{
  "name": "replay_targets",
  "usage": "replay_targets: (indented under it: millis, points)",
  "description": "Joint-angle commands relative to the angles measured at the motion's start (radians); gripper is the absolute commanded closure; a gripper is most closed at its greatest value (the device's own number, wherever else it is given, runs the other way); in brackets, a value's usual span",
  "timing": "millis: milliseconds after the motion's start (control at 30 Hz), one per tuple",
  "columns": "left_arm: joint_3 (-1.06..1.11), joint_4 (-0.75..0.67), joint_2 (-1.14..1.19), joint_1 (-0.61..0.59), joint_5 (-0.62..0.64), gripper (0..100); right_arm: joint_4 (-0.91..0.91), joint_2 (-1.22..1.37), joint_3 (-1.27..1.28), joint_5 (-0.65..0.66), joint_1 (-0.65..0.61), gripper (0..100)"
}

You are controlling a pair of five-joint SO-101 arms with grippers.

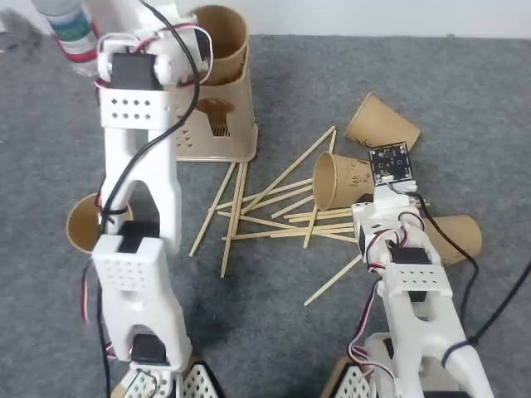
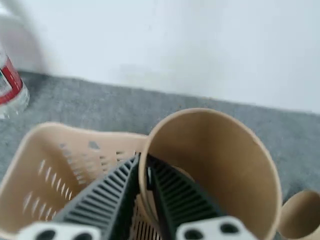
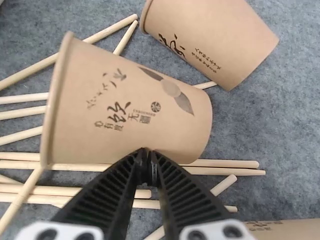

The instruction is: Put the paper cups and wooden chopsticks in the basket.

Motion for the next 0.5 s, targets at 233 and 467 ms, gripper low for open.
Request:
replay_targets:
  millis: [233,467]
  points:
    - [-0.116,0.158,-0.012,0.003,-0.078,59,-0.018,-0.021,-0.005,0.006,0.01,99.0]
    - [-0.283,0.201,-0.009,-0.071,-0.097,61,-0.018,-0.021,-0.005,0.006,0.01,99.0]
